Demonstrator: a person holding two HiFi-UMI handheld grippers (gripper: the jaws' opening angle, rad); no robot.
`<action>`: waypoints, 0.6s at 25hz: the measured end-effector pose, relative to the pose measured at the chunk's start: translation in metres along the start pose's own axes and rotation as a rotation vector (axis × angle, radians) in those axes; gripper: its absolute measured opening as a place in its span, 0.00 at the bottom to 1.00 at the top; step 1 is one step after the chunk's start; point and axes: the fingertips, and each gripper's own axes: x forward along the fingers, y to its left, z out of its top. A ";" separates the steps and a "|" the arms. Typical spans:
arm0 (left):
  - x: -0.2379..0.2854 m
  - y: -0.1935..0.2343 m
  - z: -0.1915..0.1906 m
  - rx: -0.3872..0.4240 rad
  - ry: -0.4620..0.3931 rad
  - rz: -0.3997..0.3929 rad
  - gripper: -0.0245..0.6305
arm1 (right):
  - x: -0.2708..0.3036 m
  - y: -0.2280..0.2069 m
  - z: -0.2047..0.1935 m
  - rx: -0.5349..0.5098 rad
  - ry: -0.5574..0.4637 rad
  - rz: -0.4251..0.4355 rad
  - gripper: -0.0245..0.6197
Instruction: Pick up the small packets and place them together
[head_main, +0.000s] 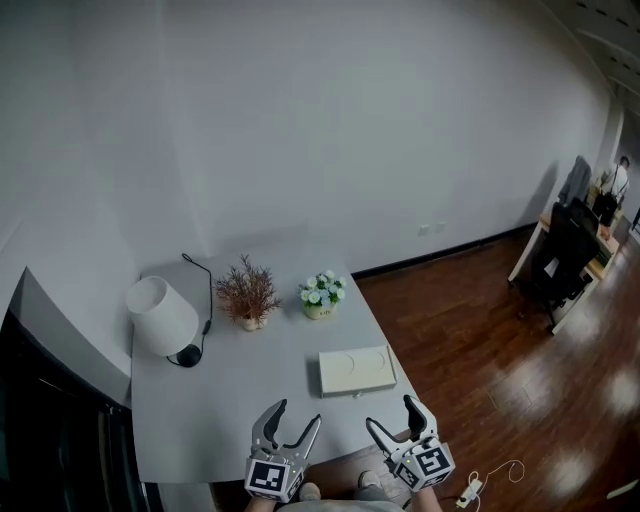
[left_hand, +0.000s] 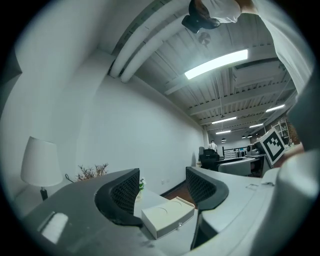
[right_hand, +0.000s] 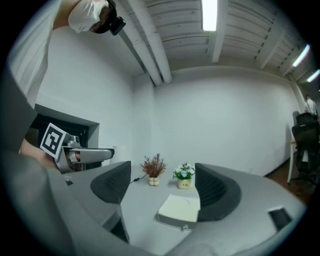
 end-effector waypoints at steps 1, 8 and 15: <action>0.005 0.003 -0.001 0.001 0.003 0.015 0.46 | 0.005 -0.009 -0.007 0.011 0.023 -0.006 0.65; 0.029 -0.002 -0.007 -0.028 0.024 0.076 0.46 | 0.038 -0.050 -0.104 0.023 0.319 0.030 0.65; 0.038 -0.016 -0.004 -0.018 0.049 0.108 0.46 | 0.072 -0.046 -0.233 0.061 0.679 0.170 0.47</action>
